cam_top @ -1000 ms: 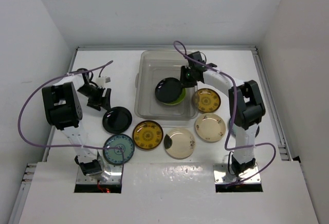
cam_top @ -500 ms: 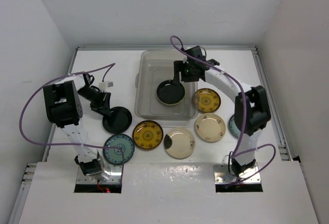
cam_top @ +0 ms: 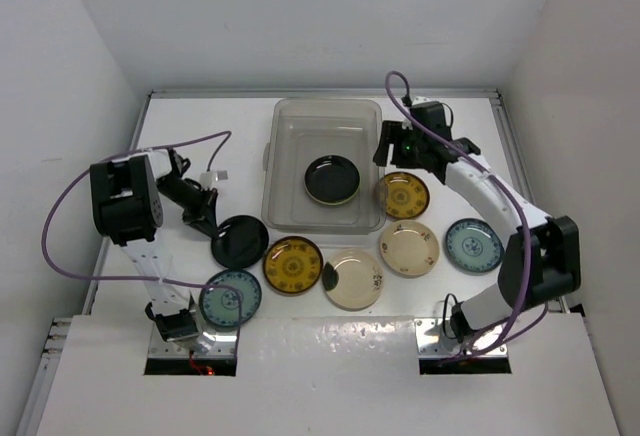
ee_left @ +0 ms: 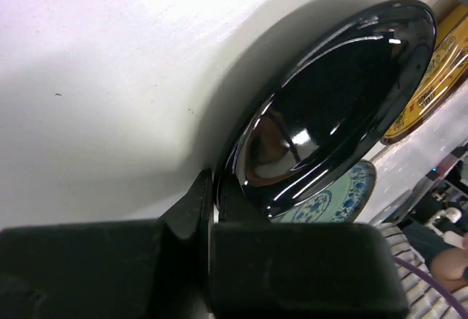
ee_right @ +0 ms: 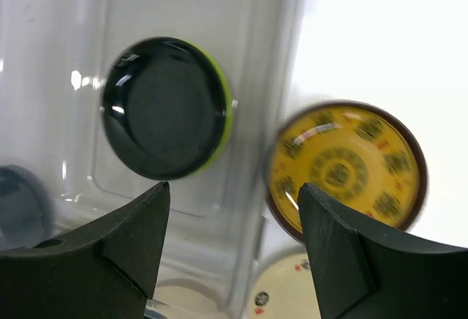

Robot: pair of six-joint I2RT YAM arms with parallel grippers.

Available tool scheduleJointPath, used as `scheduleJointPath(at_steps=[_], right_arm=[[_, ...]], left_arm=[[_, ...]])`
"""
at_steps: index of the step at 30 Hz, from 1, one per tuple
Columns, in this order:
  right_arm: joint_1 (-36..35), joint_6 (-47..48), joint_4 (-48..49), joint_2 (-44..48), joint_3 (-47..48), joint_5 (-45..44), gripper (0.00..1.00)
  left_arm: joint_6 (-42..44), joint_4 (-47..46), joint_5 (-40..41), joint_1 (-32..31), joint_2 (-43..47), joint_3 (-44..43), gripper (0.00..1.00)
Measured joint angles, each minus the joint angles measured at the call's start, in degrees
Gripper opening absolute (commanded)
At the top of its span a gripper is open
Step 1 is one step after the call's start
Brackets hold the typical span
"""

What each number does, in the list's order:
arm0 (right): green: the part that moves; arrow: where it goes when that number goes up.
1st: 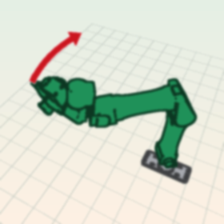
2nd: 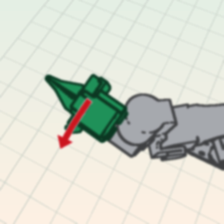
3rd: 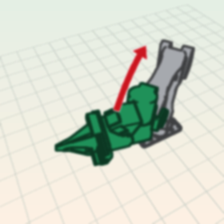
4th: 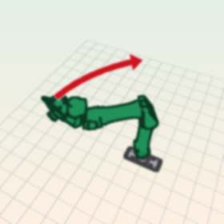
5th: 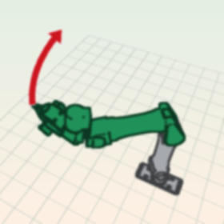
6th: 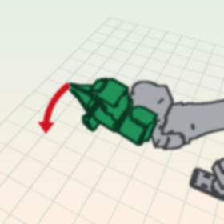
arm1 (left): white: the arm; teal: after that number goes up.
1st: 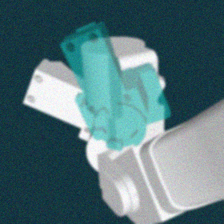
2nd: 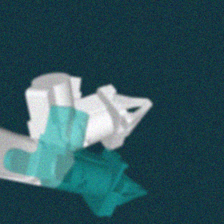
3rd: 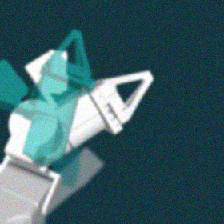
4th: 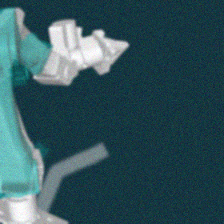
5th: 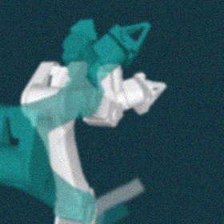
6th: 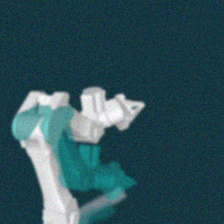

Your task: Place the plates into the plastic bin on the countertop

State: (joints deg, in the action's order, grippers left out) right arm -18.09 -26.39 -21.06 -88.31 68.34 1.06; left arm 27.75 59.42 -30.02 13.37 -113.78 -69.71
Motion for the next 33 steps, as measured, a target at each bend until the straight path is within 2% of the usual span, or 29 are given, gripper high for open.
scheduleJointPath(at_steps=[4, 15, 27, 33], right_arm=[[2.49, -0.83, 0.13, 4.50, -4.66, -0.44, 0.70], [12.83, -3.72, 1.75, 15.61, -14.84, -0.20, 0.70], [22.40, -5.64, 2.08, 20.39, -18.21, 1.20, 0.69], [26.36, -7.10, 1.77, 20.46, -19.56, 2.93, 0.68]], left_arm=[[-1.38, 0.61, 0.72, 0.31, -0.50, -2.43, 0.00], [-6.08, -4.83, 2.47, 1.46, 3.23, -18.64, 0.00], [-12.00, -6.49, 2.38, 0.33, 8.83, -34.25, 0.00], [-14.58, -7.30, 0.59, -4.59, 9.66, -43.10, 0.00]])
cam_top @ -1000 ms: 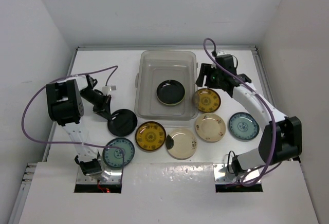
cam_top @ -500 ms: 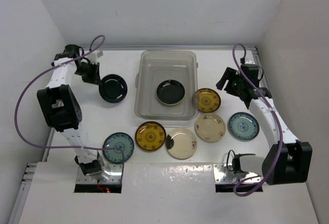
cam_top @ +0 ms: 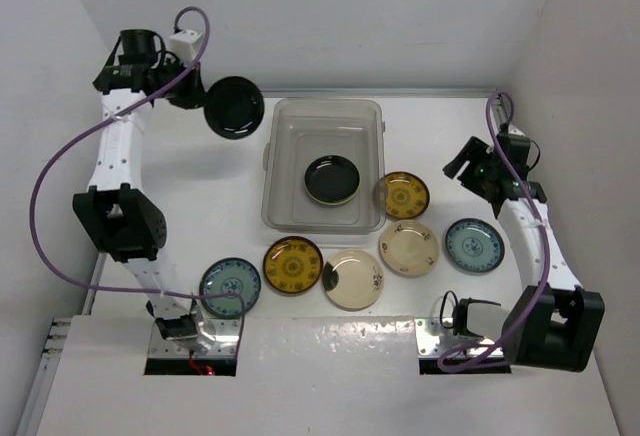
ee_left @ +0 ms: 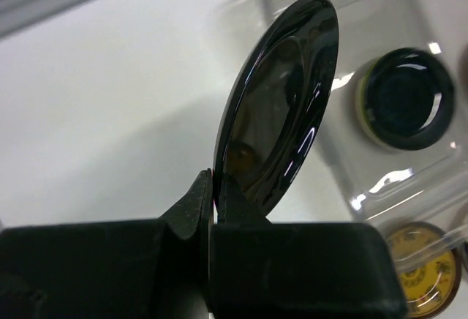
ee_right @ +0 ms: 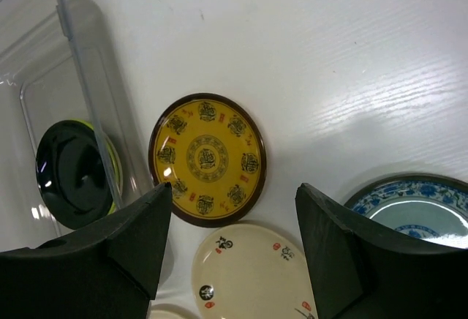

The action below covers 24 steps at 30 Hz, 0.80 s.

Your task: Place the plates into the plastic bin on the countertop

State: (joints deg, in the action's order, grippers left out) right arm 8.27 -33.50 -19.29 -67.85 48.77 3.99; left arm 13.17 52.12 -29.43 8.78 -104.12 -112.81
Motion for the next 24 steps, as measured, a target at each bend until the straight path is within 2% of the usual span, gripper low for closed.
scheduleJointPath(at_steps=[7, 13, 20, 24], right_arm=[[1.55, -0.79, -0.44, 1.27, -2.34, 0.79, 0.68], [2.16, -0.68, -1.11, 3.17, -3.89, 1.09, 0.68], [2.89, -0.52, -1.57, 3.32, -5.07, 1.07, 0.68], [3.39, -0.20, -1.29, 3.34, -7.48, 1.40, 0.74]], left_arm=[[-3.15, -1.73, -2.89, -12.79, -0.81, -2.67, 0.00], [-4.11, -2.95, -3.26, -23.69, -6.95, -2.86, 0.00], [-4.26, -3.28, -2.54, -29.11, -14.86, -2.19, 0.00], [-4.33, -3.54, -2.45, -30.03, -16.72, 0.37, 0.00]])
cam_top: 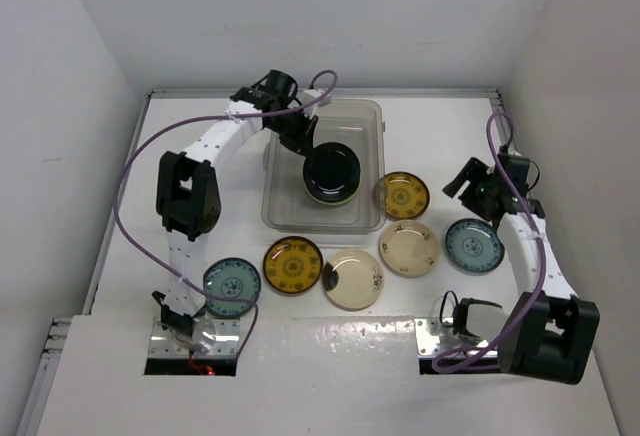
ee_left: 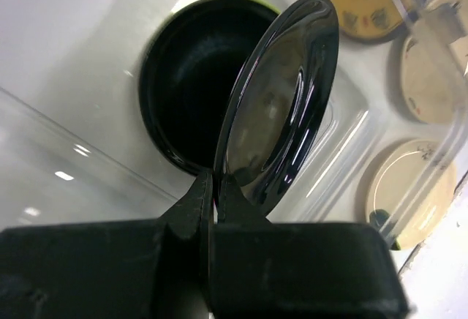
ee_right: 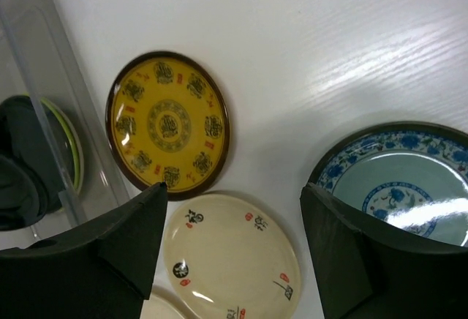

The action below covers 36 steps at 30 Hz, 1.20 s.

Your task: Place the plates into the plastic bin on the countertop

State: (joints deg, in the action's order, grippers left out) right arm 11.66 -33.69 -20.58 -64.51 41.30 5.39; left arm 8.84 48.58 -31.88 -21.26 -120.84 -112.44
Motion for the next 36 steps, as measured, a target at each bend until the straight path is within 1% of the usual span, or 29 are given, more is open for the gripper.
scheduleJointPath(at_steps=[3, 6, 8, 9, 10, 11, 12, 16, 17, 19, 20, 22, 23, 25, 26, 27, 28, 29, 30, 32, 34, 36], right_arm=[[0.68, 0.52, 0.55, -1.25, -1.90, 2.84, 0.75], [1.01, 1.11, 1.49, -6.34, -1.84, 6.47, 0.75], [1.01, 1.27, 2.67, -12.33, -1.79, 9.46, 0.73], [1.01, 1.27, 2.86, -13.70, -1.79, 10.14, 0.73], [1.01, 1.16, 3.23, -15.82, -1.79, 11.13, 0.71], [0.96, 1.11, 3.93, -17.64, -1.79, 12.09, 0.70], [0.90, 1.03, 4.76, -19.52, -1.68, 13.07, 0.70], [0.42, 0.17, 7.85, -26.84, 0.76, 15.02, 0.64], [0.26, -0.15, 8.70, -28.44, 1.49, 15.34, 0.62], [-0.02, -1.20, 10.36, -31.30, 2.82, 16.15, 0.60], [-0.17, -1.88, 11.15, -32.39, 3.58, 16.81, 0.55], [-0.52, -2.82, 13.22, -34.21, 4.63, 17.33, 0.49], [-0.61, -3.58, 14.25, -35.12, 5.01, 17.57, 0.39], [-0.68, -5.03, 16.57, -36.85, 5.27, 17.75, 0.24], [-0.68, -5.84, 17.51, -37.57, 5.27, 18.05, 0.07], [-0.66, -6.34, 18.25, -38.03, 5.22, 17.73, 0.00], [-0.46, -7.19, 18.80, -38.49, 5.18, 17.84, 0.00], [-0.37, -7.96, 19.37, -38.71, 5.11, 17.84, 0.00], [-0.37, -8.37, 20.13, -38.77, 5.11, 17.68, 0.00], [-0.39, -8.72, 20.52, -38.42, 5.09, 16.50, 0.00], [-0.63, -8.68, 19.37, -36.94, 5.09, 13.92, 0.00], [-0.66, -8.61, 17.05, -33.29, 4.98, 10.47, 0.00]], left_arm=[[0.00, -0.11, 0.42, -0.44, -1.92, 0.59, 0.00], [-0.02, -0.55, 1.46, -0.79, -4.09, 0.63, 0.07], [-0.09, -0.63, 2.16, -0.85, -5.33, 0.81, 0.16], [0.02, -0.72, 2.60, -0.87, -5.86, 0.81, 0.16], [-0.09, -0.81, 3.15, -0.87, -6.29, 0.81, 0.22], [-0.11, -0.90, 3.74, -0.87, -6.73, 0.81, 0.24], [-0.20, -0.94, 4.70, -0.87, -7.21, 0.81, 0.28], [0.07, -1.09, 6.45, -0.87, -7.48, 0.81, 0.38], [0.13, -1.20, 6.75, -0.87, -7.48, 0.81, 0.42], [0.24, -1.31, 7.69, -0.87, -7.48, 0.81, 0.45], [0.26, -1.31, 8.17, -0.87, -7.45, 0.79, 0.46], [0.59, -1.25, 9.09, -0.85, -7.39, 0.52, 0.48], [0.74, -1.31, 9.49, -0.72, -7.30, 0.33, 0.49], [0.98, -1.14, 9.77, -0.37, -6.95, -0.39, 0.49], [1.14, -1.16, 9.88, -0.13, -6.45, -0.68, 0.49], [1.31, -1.05, 9.94, 0.17, -5.70, -0.83, 0.51], [1.60, -0.92, 9.92, 0.70, -4.61, -1.01, 0.53], [1.86, -0.87, 9.92, 1.22, -3.58, -1.14, 0.53], [2.14, -0.76, 9.84, 1.99, -2.23, -1.18, 0.57], [2.86, -0.42, 9.40, 3.93, 0.87, -1.18, 0.61], [3.23, -0.24, 8.72, 6.45, 4.35, -1.18, 0.63], [3.63, -0.11, 8.09, 9.53, 7.63, -1.18, 0.63]])
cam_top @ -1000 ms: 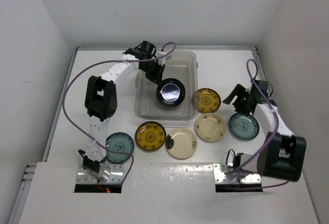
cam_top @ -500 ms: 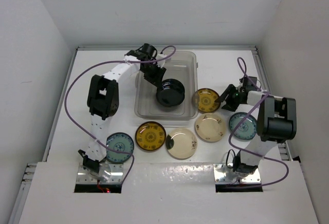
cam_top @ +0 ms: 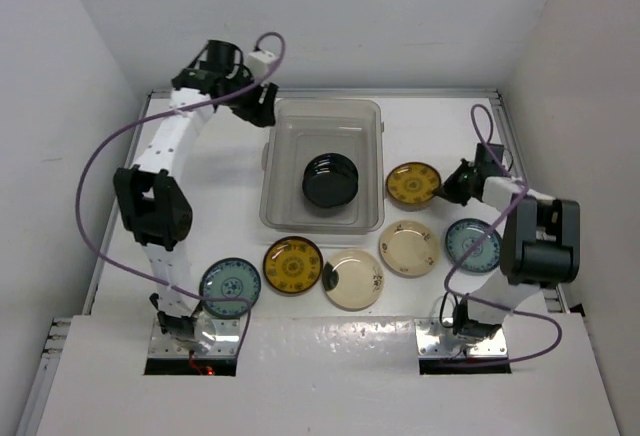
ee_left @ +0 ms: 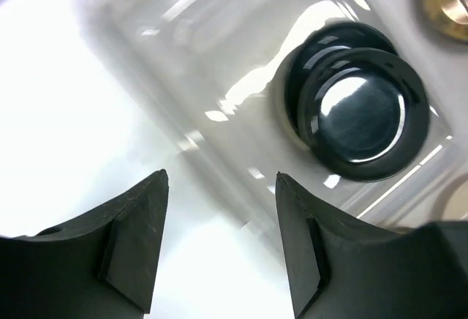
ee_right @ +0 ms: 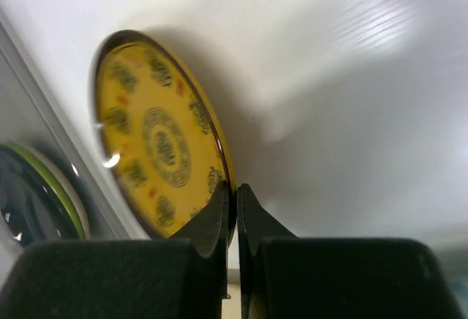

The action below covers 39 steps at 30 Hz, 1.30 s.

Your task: Place the plates into the plastic bin on the countertop

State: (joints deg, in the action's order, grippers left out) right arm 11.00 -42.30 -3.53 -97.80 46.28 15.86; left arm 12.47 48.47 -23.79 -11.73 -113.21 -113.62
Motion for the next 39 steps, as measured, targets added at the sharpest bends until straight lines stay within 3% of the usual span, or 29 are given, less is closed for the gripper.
scheduleJointPath(at_steps=[7, 12, 16, 19, 26, 27, 29, 30, 31, 35, 39], right_arm=[[-0.79, 2.21, -5.55, 22.40, 1.84, -15.39, 0.00], [-10.19, 5.86, -5.07, 30.08, 9.22, -18.36, 0.00], [-23.34, 6.64, -4.44, 24.83, 14.67, -13.70, 0.00], [-29.75, 6.80, -6.08, 15.26, 18.62, -10.51, 0.00], [-34.75, 7.87, -13.03, -3.43, 24.39, -8.35, 0.01], [-34.80, 8.04, -13.97, -4.96, 25.33, -8.24, 0.05], [-34.86, 8.41, -15.26, -8.24, 28.00, -8.07, 0.23], [-34.88, 8.83, -15.82, -9.57, 29.49, -8.15, 0.33], [-34.93, 9.05, -16.24, -10.49, 30.51, -8.28, 0.50], [-35.36, 10.64, -17.64, -10.97, 32.24, -9.44, 0.64], [-35.87, 12.31, -18.47, -9.90, 32.33, -11.23, 0.66]], left_arm=[[1.29, 2.03, -1.88, 10.58, 5.53, 1.77, 0.63], [3.69, 2.89, -4.37, 19.12, 8.48, 12.09, 0.64], [9.01, 4.92, -5.46, 25.49, 11.54, 23.47, 0.65], [15.54, 8.28, -6.08, 27.21, 13.18, 31.82, 0.67], [29.59, 14.43, -5.77, 26.58, 16.09, 48.33, 0.69], [30.58, 14.32, -5.38, 26.18, 17.29, 50.45, 0.70], [32.09, 13.40, -4.17, 24.41, 20.22, 54.51, 0.70], [32.50, 13.16, -3.74, 23.58, 21.18, 55.78, 0.70], [32.83, 12.63, -3.34, 22.67, 21.79, 56.70, 0.70], [33.40, 8.96, -1.03, 19.71, 21.75, 60.46, 0.70], [33.03, 6.08, 2.69, 17.75, 20.00, 63.23, 0.70]])
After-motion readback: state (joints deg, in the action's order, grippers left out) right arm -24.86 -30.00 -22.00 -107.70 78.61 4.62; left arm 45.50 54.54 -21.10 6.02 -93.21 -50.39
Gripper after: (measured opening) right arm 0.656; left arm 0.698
